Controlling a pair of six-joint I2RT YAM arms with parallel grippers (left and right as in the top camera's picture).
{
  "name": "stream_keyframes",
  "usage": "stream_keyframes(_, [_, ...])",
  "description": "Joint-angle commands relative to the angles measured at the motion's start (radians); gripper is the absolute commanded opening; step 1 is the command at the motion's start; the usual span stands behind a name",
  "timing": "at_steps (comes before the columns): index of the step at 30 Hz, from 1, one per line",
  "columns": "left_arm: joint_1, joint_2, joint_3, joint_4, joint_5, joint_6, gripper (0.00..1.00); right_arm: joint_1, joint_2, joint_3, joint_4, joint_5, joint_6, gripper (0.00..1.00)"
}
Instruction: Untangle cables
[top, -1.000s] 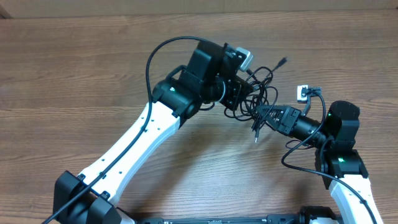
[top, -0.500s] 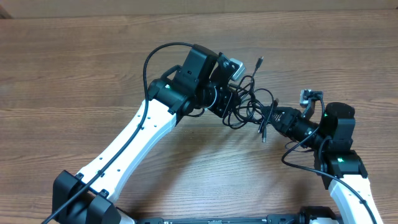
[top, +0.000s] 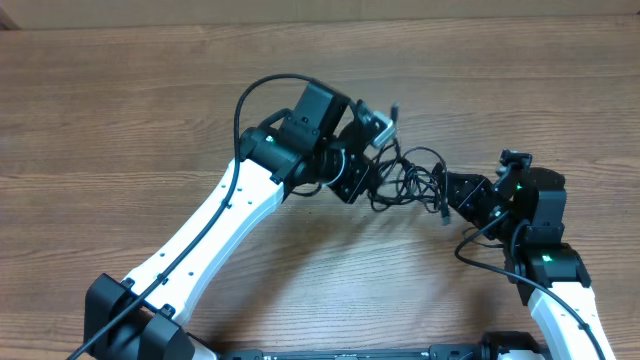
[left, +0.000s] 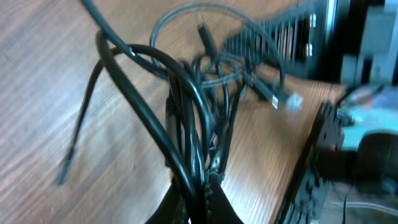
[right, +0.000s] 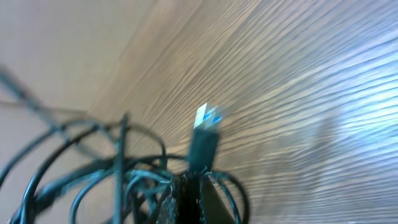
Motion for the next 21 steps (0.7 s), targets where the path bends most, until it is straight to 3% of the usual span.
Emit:
stream_keyframes(1, [0.017,-0.024,0.017,-0.089,0.027,0.156,0.04,-0.023,0.004,0.017,-0.004,0.291,0.001,0.04])
stream_keyframes(10, [0.017,-0.024,0.017,-0.147,0.035,0.216,0.04,-0.023,0.004,0.017,-0.002,0.353,-0.049,0.04])
stream_keyframes(14, [0.017,-0.024,0.017,-0.060,0.107,0.208,0.04,-0.023,0.004,0.017,0.000,0.188,-0.050,0.04])
stream_keyframes(21, [0.017,-0.024,0.017,0.119,0.111,0.062,0.04,-0.023,0.004,0.017,0.028,-0.076,-0.058,0.06])
